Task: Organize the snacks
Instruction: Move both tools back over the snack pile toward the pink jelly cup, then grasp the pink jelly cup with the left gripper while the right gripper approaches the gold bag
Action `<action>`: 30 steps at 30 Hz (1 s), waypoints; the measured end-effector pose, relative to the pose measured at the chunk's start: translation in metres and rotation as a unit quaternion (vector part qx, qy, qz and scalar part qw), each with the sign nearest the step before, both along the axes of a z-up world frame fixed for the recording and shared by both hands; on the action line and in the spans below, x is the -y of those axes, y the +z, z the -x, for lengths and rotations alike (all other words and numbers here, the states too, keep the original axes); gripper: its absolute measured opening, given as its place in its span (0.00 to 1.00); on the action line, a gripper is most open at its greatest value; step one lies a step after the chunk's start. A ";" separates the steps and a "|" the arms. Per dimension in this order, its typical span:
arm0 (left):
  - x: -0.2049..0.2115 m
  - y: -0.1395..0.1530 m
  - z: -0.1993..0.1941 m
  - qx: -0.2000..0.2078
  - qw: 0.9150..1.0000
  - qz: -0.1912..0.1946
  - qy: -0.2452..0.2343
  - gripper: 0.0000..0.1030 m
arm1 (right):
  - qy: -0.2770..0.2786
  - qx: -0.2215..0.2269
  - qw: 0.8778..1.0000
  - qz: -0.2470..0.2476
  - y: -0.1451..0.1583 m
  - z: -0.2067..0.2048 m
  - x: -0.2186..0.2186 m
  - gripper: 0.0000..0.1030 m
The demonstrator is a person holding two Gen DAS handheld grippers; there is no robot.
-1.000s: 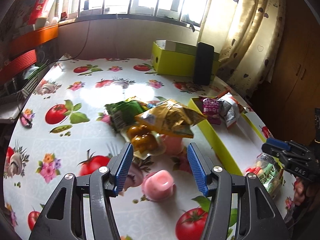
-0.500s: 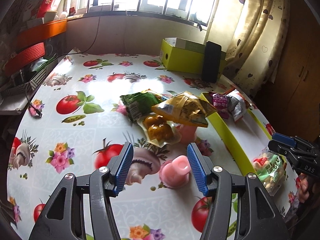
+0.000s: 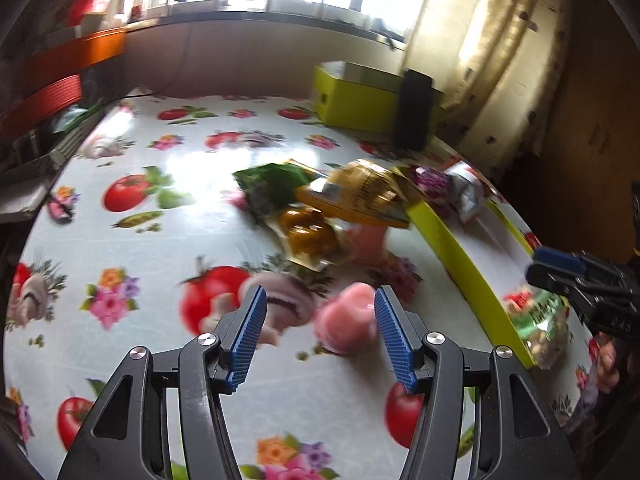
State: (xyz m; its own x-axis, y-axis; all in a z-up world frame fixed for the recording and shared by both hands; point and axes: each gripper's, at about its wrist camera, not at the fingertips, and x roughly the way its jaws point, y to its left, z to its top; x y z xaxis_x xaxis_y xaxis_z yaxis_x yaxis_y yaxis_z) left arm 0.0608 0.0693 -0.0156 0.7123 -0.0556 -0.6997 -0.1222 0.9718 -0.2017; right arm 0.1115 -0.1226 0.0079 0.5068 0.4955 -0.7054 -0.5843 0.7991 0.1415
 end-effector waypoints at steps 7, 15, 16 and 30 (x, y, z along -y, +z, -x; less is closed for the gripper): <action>0.021 -0.017 -0.012 -0.019 0.998 -0.027 -0.050 0.56 | 0.007 -0.003 1.000 0.003 -0.002 -0.001 -0.006 0.42; 0.016 -0.030 -0.024 -0.033 0.997 -0.042 -0.047 0.47 | 0.016 -0.006 1.000 0.006 -0.005 -0.002 -0.015 0.42; 0.014 -0.030 -0.025 -0.030 0.998 -0.039 -0.048 0.42 | 0.016 -0.007 1.000 0.006 -0.005 -0.002 -0.017 0.42; -0.006 -0.032 -0.025 -0.025 0.999 -0.019 0.006 0.32 | 0.036 -0.002 0.999 0.011 -0.004 -0.010 -0.039 0.42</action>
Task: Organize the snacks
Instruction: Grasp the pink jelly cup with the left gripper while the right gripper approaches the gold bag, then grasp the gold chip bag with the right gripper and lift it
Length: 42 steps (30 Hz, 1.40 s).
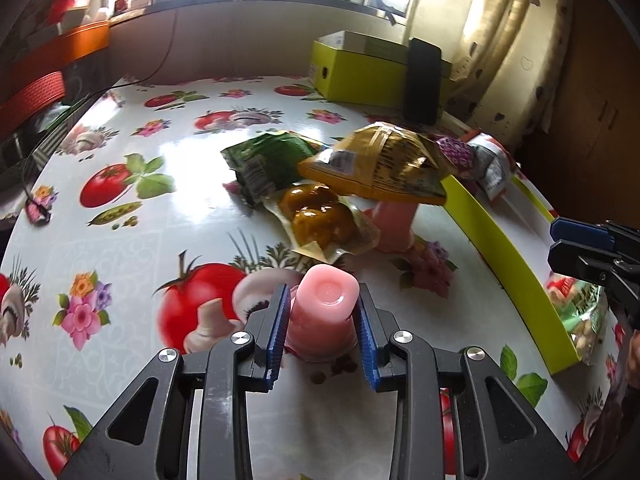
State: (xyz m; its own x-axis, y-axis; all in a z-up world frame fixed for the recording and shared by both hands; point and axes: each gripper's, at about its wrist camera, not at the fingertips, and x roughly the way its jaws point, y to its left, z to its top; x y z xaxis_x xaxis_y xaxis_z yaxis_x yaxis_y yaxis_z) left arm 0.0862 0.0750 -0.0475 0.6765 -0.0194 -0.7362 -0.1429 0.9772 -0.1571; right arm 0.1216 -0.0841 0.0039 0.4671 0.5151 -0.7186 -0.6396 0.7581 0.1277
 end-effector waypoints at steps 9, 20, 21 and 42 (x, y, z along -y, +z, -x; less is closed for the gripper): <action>-0.009 -0.001 0.002 0.001 1.000 0.012 0.018 0.32 | 0.041 0.013 0.999 0.014 0.005 -0.022 -0.035 0.55; -0.013 0.000 0.003 0.003 1.000 0.024 0.015 0.32 | 0.110 0.038 0.991 0.065 0.005 -0.060 -0.090 0.70; -0.014 0.000 0.003 0.003 1.000 0.025 0.014 0.32 | 0.118 0.038 0.990 0.072 0.002 -0.062 -0.094 0.70; -0.013 0.000 0.002 0.005 0.999 0.031 0.009 0.32 | 0.102 0.037 0.985 0.132 -0.016 -0.081 -0.116 0.47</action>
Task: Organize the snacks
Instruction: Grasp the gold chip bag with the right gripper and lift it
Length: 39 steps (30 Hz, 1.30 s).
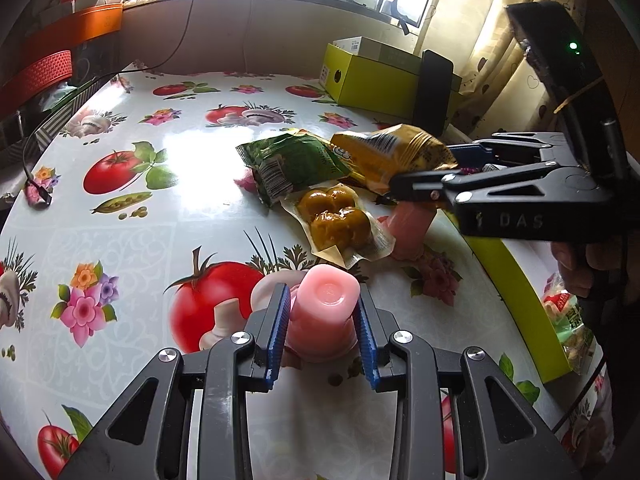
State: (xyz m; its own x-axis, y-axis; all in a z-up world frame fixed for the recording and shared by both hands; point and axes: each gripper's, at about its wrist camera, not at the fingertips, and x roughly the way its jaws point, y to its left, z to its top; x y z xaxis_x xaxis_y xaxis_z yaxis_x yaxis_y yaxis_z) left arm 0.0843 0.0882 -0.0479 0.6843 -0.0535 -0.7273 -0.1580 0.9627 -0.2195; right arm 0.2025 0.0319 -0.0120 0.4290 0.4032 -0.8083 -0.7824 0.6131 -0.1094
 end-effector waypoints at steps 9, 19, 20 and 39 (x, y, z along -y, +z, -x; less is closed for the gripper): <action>-0.002 0.005 0.004 0.001 1.000 0.003 0.012 0.32 | -0.030 -0.005 0.997 -0.065 0.020 0.005 0.028 0.44; 0.011 0.025 0.011 0.017 1.000 0.000 0.005 0.32 | -0.051 -0.009 0.987 -0.152 0.050 0.040 0.073 0.44; 0.013 0.027 0.012 0.019 1.000 -0.001 0.003 0.32 | -0.054 -0.010 0.986 -0.157 0.051 0.044 0.077 0.44; 0.050 0.055 0.016 0.035 0.999 -0.008 -0.034 0.32 | -0.089 -0.010 0.981 -0.170 0.048 0.083 0.126 0.44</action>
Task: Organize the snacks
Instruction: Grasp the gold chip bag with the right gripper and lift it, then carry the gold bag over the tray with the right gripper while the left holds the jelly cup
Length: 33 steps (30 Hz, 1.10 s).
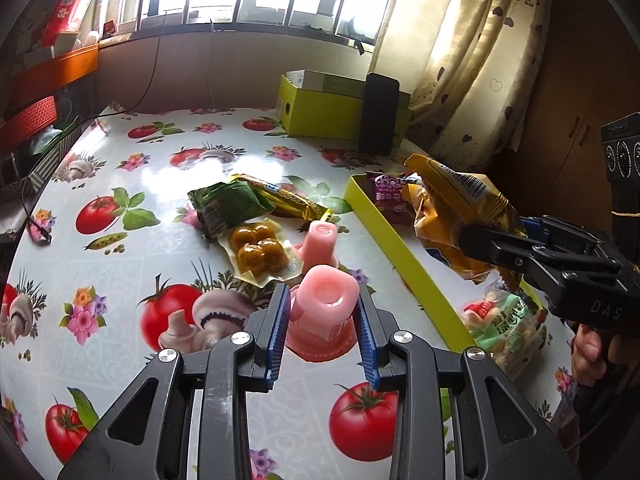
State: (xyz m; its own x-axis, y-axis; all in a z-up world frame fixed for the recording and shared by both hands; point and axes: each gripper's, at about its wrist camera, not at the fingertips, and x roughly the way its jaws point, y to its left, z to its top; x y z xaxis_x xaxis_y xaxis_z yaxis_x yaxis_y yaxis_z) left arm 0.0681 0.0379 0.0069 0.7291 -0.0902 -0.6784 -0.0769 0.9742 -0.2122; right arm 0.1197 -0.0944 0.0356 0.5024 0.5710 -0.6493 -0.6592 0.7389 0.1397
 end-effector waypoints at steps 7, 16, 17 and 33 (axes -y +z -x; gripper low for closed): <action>0.010 0.004 0.000 0.000 1.000 -0.004 -0.010 0.32 | -0.002 0.002 1.000 -0.006 0.002 0.002 0.006 0.44; 0.018 0.005 -0.005 -0.001 1.000 -0.006 -0.019 0.32 | -0.010 -0.001 1.000 -0.009 0.002 -0.001 0.016 0.44; 0.020 0.006 -0.006 -0.001 1.000 -0.006 -0.021 0.32 | -0.011 -0.001 1.000 -0.010 0.002 -0.001 0.017 0.44; 0.043 0.012 -0.025 0.002 0.999 -0.006 -0.049 0.32 | -0.057 -0.009 0.998 -0.017 -0.006 -0.016 0.055 0.44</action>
State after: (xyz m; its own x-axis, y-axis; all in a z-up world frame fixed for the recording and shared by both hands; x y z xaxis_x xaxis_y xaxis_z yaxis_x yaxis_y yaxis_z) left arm 0.0928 -0.0055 0.0189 0.7200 -0.1520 -0.6771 0.0189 0.9797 -0.1998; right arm 0.1358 -0.1490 0.0297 0.5534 0.5329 -0.6401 -0.5682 0.8035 0.1777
